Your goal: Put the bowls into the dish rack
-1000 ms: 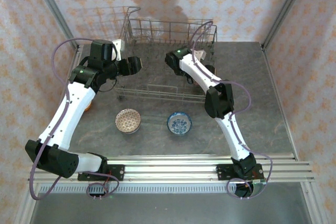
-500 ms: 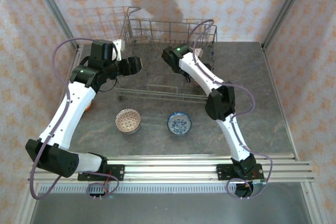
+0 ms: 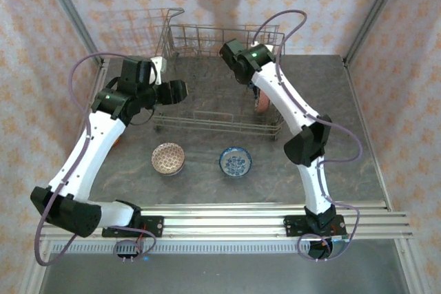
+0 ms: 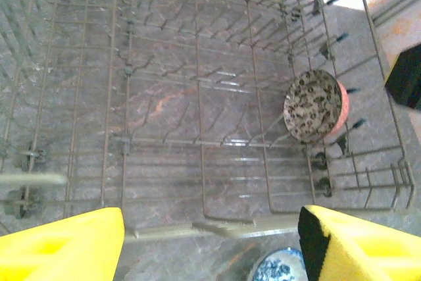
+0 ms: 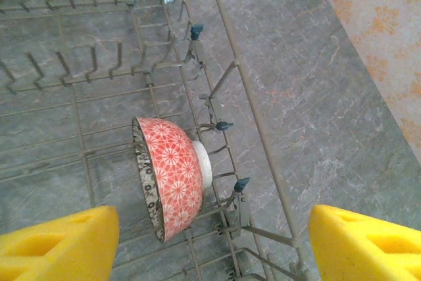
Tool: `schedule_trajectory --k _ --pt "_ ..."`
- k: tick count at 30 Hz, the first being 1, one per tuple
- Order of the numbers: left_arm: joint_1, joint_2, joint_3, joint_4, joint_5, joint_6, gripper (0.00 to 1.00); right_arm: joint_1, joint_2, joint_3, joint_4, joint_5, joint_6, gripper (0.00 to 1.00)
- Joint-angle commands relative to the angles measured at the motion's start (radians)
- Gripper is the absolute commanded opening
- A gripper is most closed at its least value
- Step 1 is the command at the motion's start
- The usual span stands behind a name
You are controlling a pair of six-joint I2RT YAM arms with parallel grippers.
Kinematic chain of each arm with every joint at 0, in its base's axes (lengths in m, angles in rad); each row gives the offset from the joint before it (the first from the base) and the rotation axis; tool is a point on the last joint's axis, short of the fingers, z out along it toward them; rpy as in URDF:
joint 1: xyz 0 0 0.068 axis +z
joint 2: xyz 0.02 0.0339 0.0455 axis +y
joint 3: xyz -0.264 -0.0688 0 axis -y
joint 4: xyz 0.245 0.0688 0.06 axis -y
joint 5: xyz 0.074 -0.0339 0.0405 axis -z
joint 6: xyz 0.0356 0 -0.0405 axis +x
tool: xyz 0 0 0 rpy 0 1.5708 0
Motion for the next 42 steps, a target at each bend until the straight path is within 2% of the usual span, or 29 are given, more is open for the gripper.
schedule_trajectory --k 1,11,20,26,42 --pt "-0.081 -0.064 -0.036 -0.076 -0.077 -0.022 0.71 0.009 -0.138 -0.083 0.029 -0.041 -0.074 0.75" --pt "-0.364 -0.203 -0.302 0.015 -0.214 -0.291 0.64 0.011 -0.694 -0.73 0.324 -0.205 -0.11 0.69" --pt "-0.553 -0.102 -0.39 0.084 -0.259 -0.404 0.62 0.011 -0.956 -0.981 0.332 -0.265 -0.091 0.68" --pt "-0.573 -0.006 -0.415 0.127 -0.23 -0.44 0.62 0.011 -1.044 -1.089 0.361 -0.284 -0.066 0.66" --pt "-0.573 0.267 -0.389 0.261 -0.148 -0.481 0.63 0.011 -1.057 -1.16 0.384 -0.296 -0.07 0.66"
